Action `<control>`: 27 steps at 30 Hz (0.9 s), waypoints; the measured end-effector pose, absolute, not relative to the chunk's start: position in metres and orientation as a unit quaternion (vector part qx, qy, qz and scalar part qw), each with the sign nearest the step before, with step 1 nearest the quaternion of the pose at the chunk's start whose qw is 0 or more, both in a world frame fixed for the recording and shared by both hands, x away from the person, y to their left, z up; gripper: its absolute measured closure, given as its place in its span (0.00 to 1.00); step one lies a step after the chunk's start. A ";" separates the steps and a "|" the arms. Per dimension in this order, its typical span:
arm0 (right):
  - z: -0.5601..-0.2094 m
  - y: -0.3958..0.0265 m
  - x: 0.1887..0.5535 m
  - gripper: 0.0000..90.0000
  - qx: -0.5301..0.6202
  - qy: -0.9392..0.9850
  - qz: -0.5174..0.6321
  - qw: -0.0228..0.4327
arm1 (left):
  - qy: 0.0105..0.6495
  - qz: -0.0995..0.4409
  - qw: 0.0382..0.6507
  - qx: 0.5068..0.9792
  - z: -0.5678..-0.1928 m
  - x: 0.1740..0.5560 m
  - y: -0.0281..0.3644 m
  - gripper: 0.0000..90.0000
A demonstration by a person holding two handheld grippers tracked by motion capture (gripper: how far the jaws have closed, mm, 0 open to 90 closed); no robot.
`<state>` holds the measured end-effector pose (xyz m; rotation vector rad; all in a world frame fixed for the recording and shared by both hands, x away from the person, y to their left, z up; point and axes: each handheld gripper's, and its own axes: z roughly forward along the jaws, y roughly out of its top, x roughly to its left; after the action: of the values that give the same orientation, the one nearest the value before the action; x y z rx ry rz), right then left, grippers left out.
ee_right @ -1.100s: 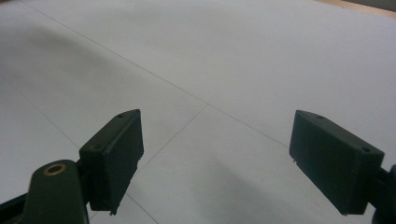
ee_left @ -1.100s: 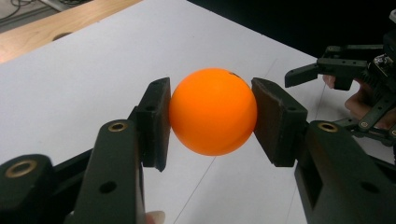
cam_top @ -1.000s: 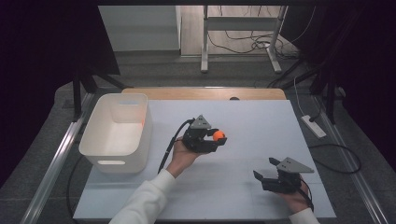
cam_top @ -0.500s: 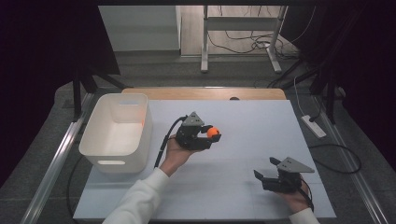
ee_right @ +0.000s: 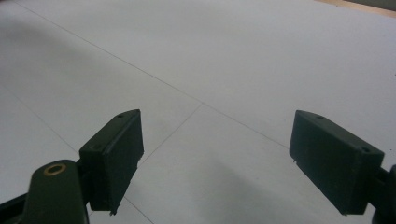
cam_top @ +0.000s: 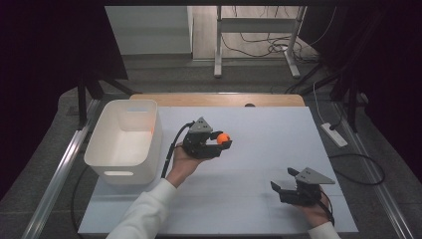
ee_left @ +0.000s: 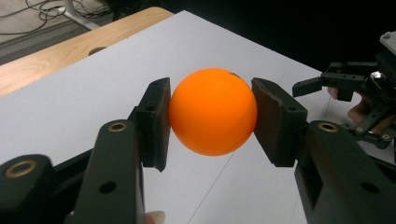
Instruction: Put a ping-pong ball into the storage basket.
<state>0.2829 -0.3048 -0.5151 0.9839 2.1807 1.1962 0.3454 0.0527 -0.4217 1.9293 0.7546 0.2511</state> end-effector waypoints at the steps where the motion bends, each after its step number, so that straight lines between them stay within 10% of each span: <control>1: -0.515 -0.305 0.283 0.20 0.358 0.793 0.435 0.231 | 0.313 0.105 0.504 0.798 -0.421 0.345 0.054 0.56; 27: -0.516 -0.304 0.283 0.20 0.356 0.794 0.434 0.231 | 0.322 0.123 0.503 0.792 -0.410 0.341 0.072 0.56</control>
<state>0.2830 -0.3040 -0.5157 0.9789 2.1842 1.1947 0.3411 0.0721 -0.4097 1.9133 0.7778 0.2967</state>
